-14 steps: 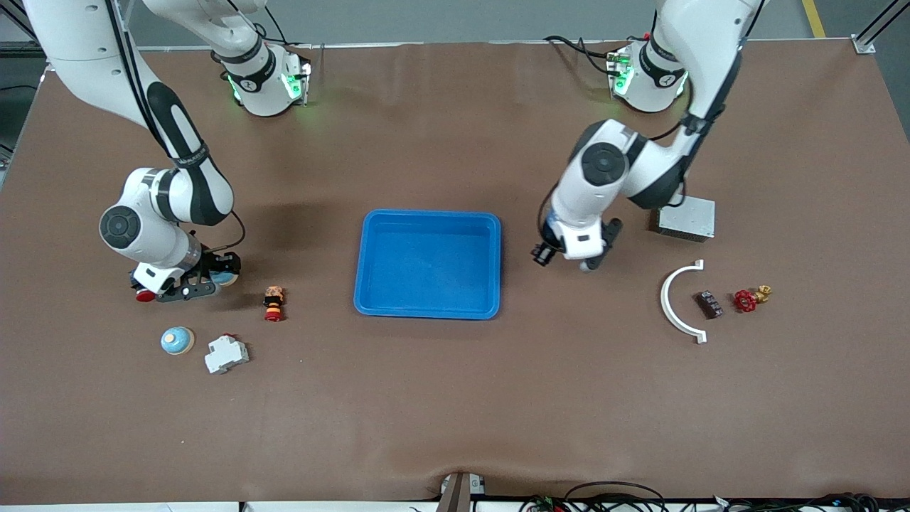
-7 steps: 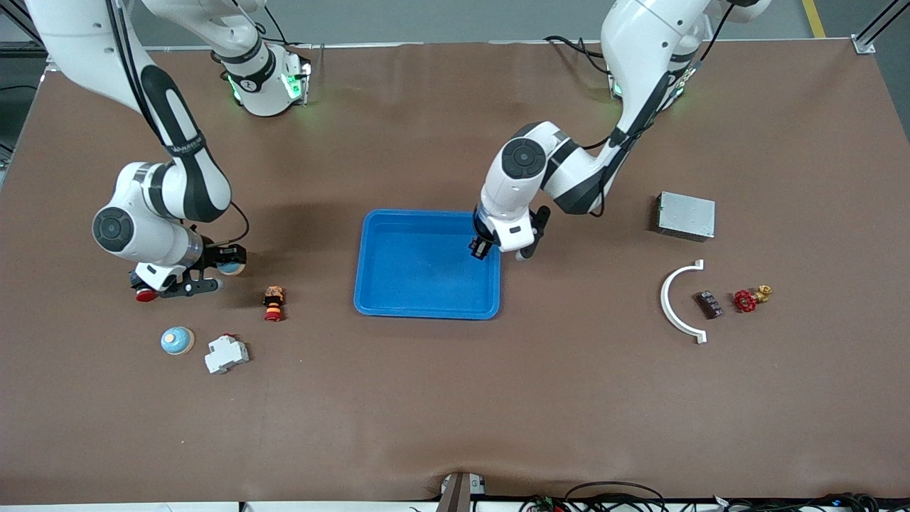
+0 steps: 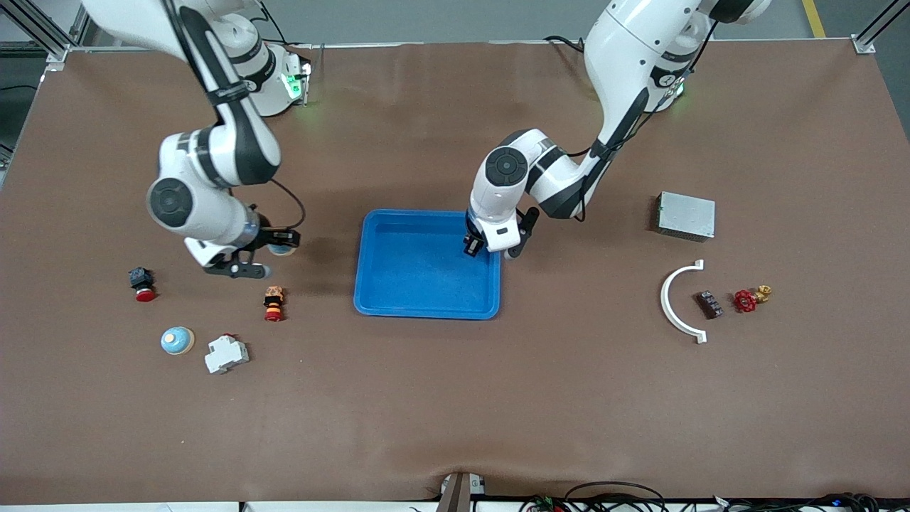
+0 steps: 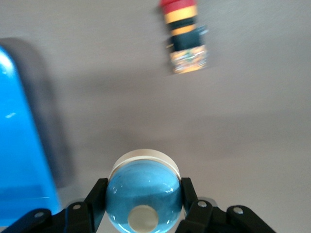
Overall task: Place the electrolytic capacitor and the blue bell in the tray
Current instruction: 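Release the capacitor in the tray with the left gripper while the right gripper approaches, then set the dome in the tray with the right gripper while the left gripper withdraws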
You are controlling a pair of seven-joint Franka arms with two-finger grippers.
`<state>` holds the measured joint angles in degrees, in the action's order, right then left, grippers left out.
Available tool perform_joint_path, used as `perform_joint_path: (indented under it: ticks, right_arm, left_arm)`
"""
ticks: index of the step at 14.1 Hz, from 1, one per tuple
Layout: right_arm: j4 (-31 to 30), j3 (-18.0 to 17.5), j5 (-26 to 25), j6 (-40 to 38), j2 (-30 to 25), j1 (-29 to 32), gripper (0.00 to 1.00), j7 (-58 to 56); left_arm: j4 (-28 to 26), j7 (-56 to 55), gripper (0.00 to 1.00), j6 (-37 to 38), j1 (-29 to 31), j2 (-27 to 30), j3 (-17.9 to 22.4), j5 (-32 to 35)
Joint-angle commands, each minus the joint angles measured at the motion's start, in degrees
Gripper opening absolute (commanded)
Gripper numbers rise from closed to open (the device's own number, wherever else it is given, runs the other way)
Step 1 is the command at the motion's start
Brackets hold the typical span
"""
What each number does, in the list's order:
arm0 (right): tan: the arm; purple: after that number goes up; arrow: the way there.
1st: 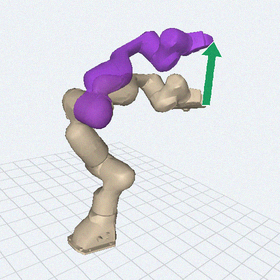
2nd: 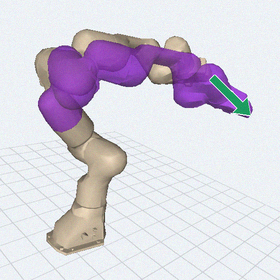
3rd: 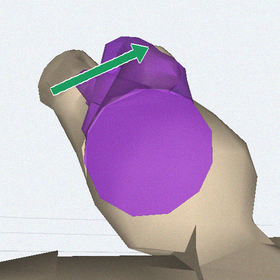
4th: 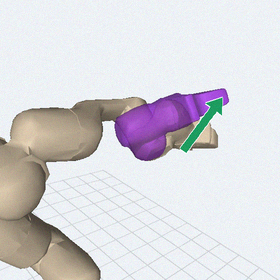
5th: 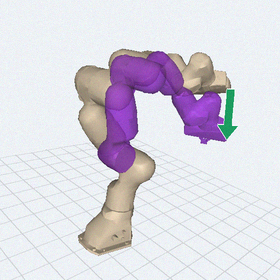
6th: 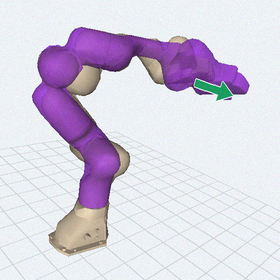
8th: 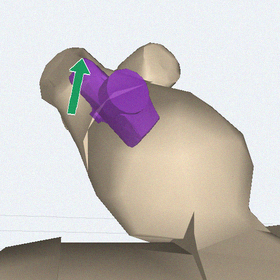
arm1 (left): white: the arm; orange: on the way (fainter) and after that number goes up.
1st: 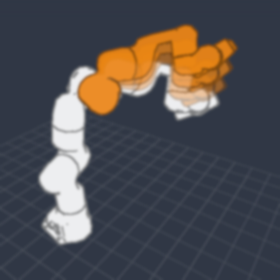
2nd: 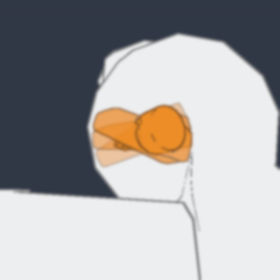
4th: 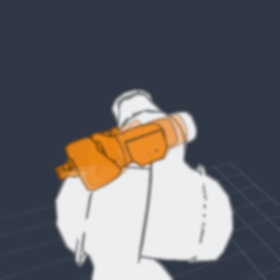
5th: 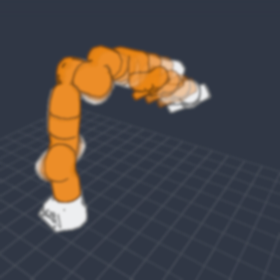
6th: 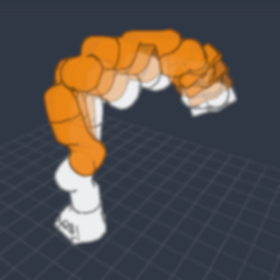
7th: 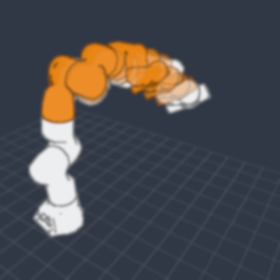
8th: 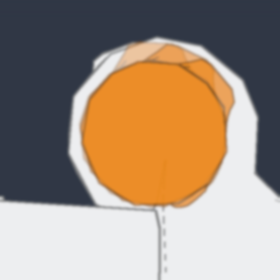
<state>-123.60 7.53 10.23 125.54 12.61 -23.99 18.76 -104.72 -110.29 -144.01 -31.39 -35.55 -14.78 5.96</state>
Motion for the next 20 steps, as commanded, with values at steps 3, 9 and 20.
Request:
perform_joint_path:
  ticks: [3, 9, 20]
  right_arm:
    - [2.22, 0.73, 4.01, 2.95, 1.1, -9.83, 0.14, 13.64]
    - [3.63, 0.65, 4.1, 11.13, 6.99, -16.26, 0.14, 20.7]
    - [6.61, 0.65, 7.35, 16.75, 14.9, -21.09, 0.18, 23.69]
  left_arm:
    - [1.27, 0.07, 1.0, 14.07, 3.7, 8.02, 0.28, 6.07]
    - [-0.31, 17.28, 1.0, 24.12, 13.88, 14.45, -0.15, 6.7]
    - [-1.02, 50.85, 1.0, 23.77, 34.1, 12.44, 0.02, 6.96]
